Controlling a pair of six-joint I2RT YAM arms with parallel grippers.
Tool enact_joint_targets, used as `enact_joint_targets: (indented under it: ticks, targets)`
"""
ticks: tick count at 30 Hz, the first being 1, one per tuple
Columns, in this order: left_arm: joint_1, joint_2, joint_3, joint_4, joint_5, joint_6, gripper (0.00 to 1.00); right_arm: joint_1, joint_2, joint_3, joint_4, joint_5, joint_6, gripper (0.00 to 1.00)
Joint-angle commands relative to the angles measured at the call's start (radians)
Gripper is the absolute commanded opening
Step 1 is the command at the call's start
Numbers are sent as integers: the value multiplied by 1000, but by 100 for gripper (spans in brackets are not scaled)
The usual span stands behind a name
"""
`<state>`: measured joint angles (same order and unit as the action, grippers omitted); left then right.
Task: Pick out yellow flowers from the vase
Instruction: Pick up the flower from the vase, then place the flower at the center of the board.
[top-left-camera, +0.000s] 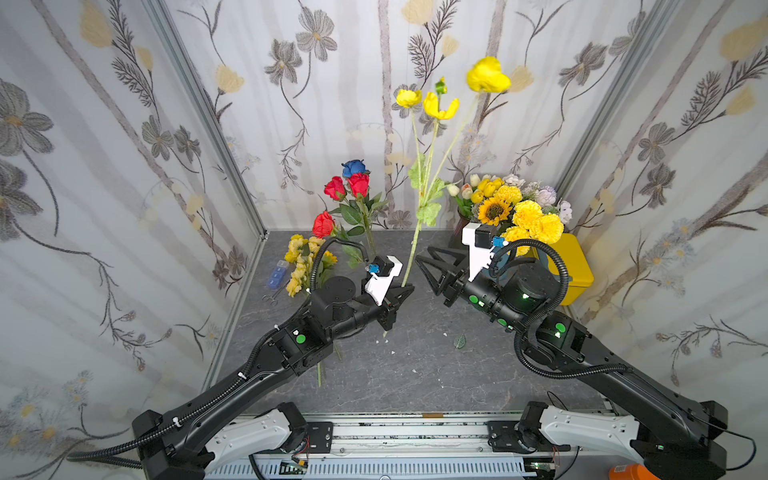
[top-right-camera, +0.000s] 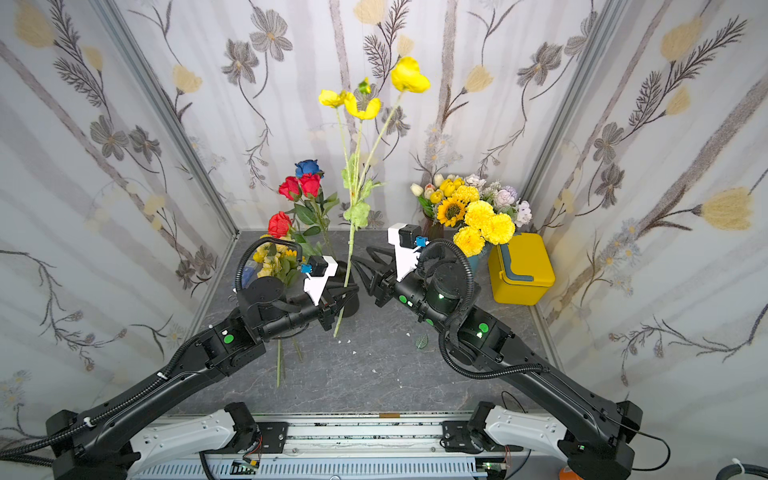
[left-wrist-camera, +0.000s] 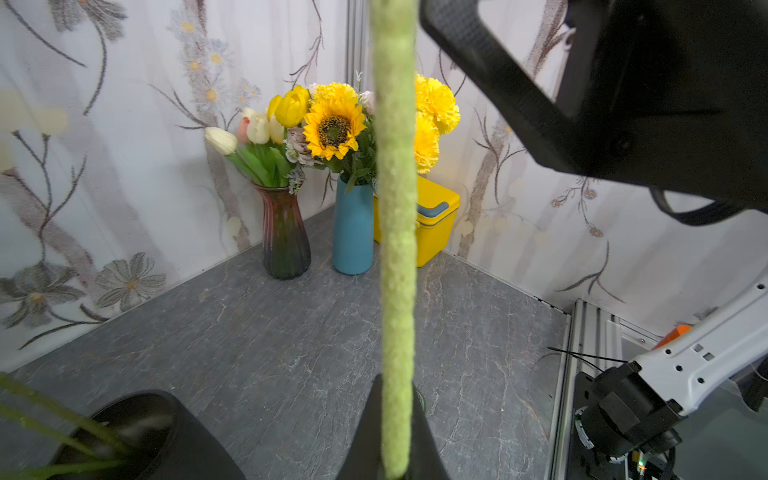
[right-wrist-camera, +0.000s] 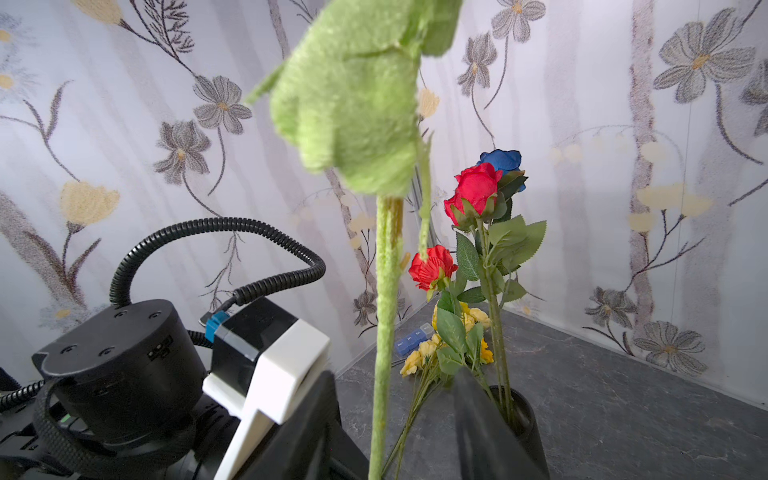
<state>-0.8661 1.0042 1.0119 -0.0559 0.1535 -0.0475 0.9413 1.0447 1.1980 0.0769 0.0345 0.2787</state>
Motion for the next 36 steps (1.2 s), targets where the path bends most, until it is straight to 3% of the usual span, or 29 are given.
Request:
enact_joint_targets:
  ticks: [1,5,8,12,17,22,28,36]
  targets:
    - [0,-18,39,-41,-128,-29,0,-1,-28,-17,55,90,-30,76]
    - [1,-48,118,-190,-260,-59,0,-2,-71,-62,63,163,-60,90]
    - [17,-94,151,-292,-416,-87,0,-6,-97,-99,63,206,-68,93]
    - [158,-113,182,-462,-570,-208,0,-13,-124,-144,64,232,-62,96]
    - [434,-160,98,-504,-394,-324,0,-19,-129,-167,48,235,-48,97]
    - [599,-116,-9,-501,-230,-374,0,-22,-133,-178,40,232,-44,97]
    - [623,-30,-188,-422,-76,-464,0,-29,-154,-205,47,247,-41,98]
    - [623,88,-342,-299,-29,-464,0,-44,-150,-215,43,243,-39,98]
